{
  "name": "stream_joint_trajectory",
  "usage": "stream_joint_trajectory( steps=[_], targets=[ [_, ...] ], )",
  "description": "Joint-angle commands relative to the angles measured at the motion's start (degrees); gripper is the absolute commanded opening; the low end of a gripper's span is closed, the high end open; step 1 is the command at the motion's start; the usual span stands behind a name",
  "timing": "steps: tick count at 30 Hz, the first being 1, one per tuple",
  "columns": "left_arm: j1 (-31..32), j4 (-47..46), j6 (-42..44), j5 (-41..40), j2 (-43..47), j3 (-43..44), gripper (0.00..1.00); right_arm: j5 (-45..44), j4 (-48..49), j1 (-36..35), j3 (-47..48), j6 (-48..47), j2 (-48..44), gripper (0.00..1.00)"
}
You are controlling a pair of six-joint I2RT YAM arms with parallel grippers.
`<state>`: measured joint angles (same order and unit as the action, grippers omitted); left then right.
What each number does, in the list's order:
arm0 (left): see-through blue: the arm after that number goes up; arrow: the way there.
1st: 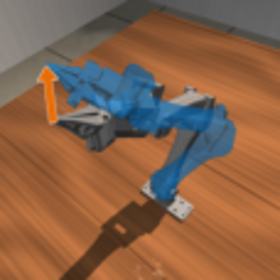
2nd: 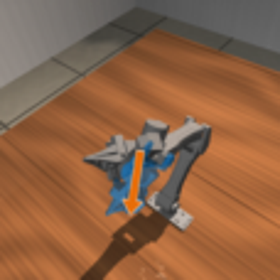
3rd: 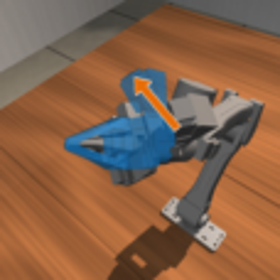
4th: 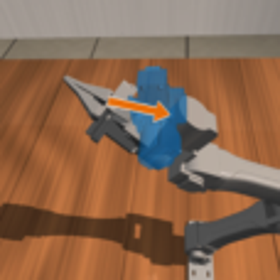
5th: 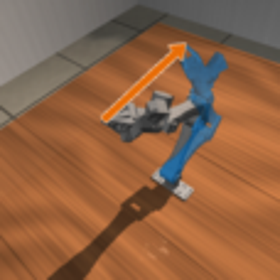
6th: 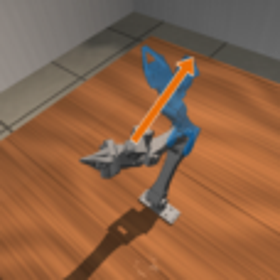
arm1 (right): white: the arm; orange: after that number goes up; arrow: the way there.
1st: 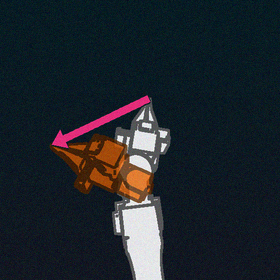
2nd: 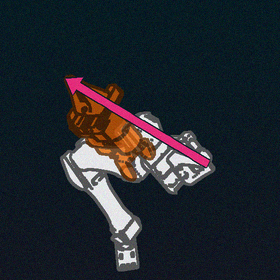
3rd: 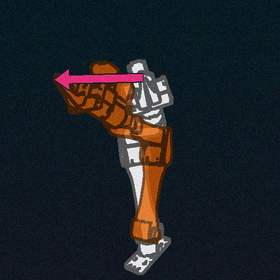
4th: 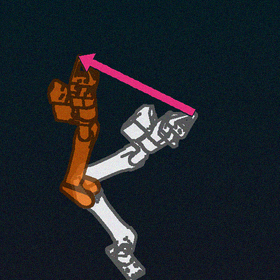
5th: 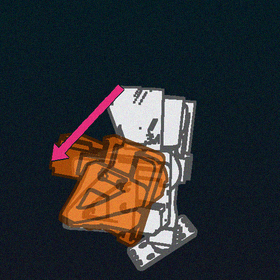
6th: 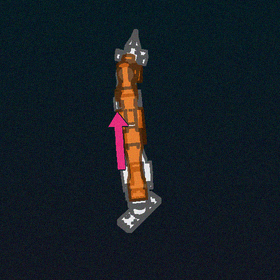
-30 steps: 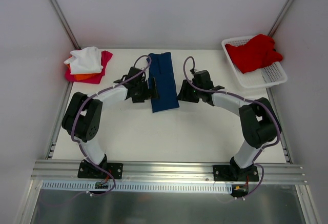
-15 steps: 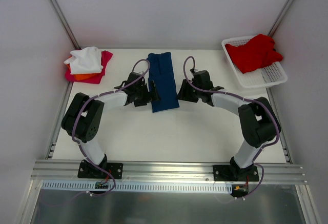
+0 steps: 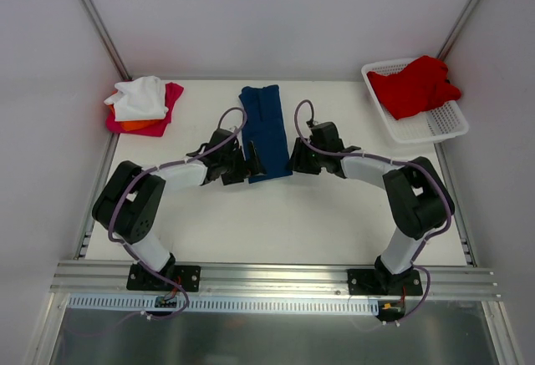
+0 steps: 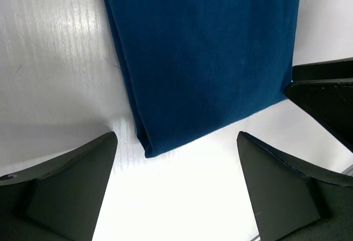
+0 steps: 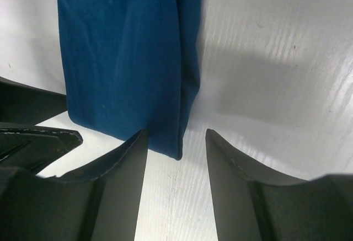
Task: Fold and stack the t-shirts
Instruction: Grab one side of the 2/3 rectangular tshirt with both arms
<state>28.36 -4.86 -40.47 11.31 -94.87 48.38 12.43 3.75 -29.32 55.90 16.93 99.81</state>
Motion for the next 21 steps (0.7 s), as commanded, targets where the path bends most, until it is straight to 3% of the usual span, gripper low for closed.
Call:
stream_joint_trajectory(
  steps=[1,13,21],
  targets=[
    [0.73,4.51,-1.54,-1.9,0.65,-2.59,0.92,0.32,2.23,-0.91,-0.62,1.18,-0.5,0.49],
    [1.7,4.51,-1.63,-2.52,-2.07,-1.19,0.75,0.32,3.37,-1.88,-0.62,1.88,0.82,0.45],
    [2.58,4.42,-1.46,-2.52,-5.06,1.63,0.57,0.41,3.81,-1.88,0.0,1.88,1.88,0.3]
  ],
)
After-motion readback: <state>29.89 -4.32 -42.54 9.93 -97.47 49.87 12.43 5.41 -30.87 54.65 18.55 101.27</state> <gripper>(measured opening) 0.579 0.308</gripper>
